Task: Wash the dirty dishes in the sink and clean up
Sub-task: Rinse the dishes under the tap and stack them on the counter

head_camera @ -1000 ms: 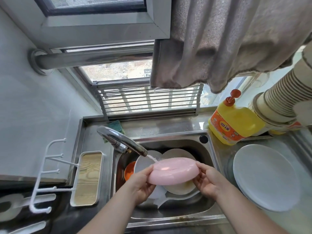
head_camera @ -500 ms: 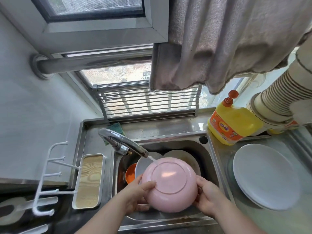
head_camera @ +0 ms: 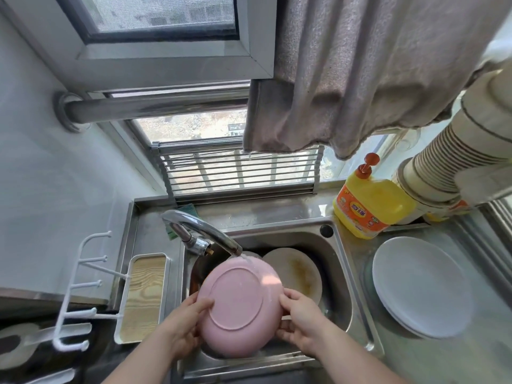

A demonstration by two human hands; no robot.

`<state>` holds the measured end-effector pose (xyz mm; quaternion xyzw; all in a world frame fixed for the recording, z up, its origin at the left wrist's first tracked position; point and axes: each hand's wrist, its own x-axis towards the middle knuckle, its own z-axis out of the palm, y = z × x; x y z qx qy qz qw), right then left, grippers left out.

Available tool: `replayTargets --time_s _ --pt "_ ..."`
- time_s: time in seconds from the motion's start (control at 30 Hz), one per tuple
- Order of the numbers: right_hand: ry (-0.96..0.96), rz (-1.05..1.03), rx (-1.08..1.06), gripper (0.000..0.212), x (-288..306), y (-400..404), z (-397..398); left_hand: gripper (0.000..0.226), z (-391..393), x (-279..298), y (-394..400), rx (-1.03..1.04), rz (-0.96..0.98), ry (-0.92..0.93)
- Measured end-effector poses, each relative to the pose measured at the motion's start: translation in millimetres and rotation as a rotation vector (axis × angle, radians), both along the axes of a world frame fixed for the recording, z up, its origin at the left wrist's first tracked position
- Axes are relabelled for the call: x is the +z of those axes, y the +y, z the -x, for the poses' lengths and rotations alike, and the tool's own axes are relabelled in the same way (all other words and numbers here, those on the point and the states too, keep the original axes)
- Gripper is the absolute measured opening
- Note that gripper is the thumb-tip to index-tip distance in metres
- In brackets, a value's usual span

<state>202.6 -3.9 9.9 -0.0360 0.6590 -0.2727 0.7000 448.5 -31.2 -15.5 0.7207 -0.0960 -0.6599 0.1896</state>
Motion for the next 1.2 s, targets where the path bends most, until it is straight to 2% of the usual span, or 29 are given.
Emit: replayTargets --time_s 0.13,0.23,0.4,0.53,0.63,0.73,0.8,0.87,0.97,1.0,1.1,1.2 --pt "0.114 0.097 0.000 0.027 11 4 28 0.028 26 4 -13 -0.056 -0.051 0.075" --pt "0.257 0.164 0.115 0.029 25 6 52 0.030 48 10 -26 -0.004 -0.174 0.209" --pt "0.690 0.351 0.695 0.056 38 3 84 0.027 64 9 -49 0.144 -0.391 0.419" --pt "0.928 0.425 0.692 0.036 44 -9 90 0.031 62 2 -52 -0.002 -0.422 0.525" --pt "1.052 0.396 0.632 0.036 34 -10 92 0.030 69 -5 -45 -0.123 -0.370 0.458" --pt "0.982 0.295 0.504 0.024 20 -2 90 0.070 74 -12 -38 -0.157 -0.292 0.340" --pt "0.915 0.230 0.447 0.025 14 5 86 0.078 74 -11 -34 -0.230 -0.250 0.261" --pt "0.859 0.181 0.414 0.027 7 11 78 0.067 72 -6 -28 -0.246 -0.194 0.210" --pt "0.728 0.099 0.348 0.027 -8 17 64 0.028 61 1 -23 -0.237 -0.131 0.178" --pt "0.684 0.071 0.315 0.025 -15 19 60 0.022 55 1 -23 -0.243 -0.128 0.171" --pt "0.541 0.014 0.248 0.021 -18 19 42 0.029 35 -3 -24 -0.264 -0.095 0.118" --pt "0.464 -0.004 0.273 0.021 -14 16 22 0.039 17 -1 -26 -0.286 -0.047 0.071"
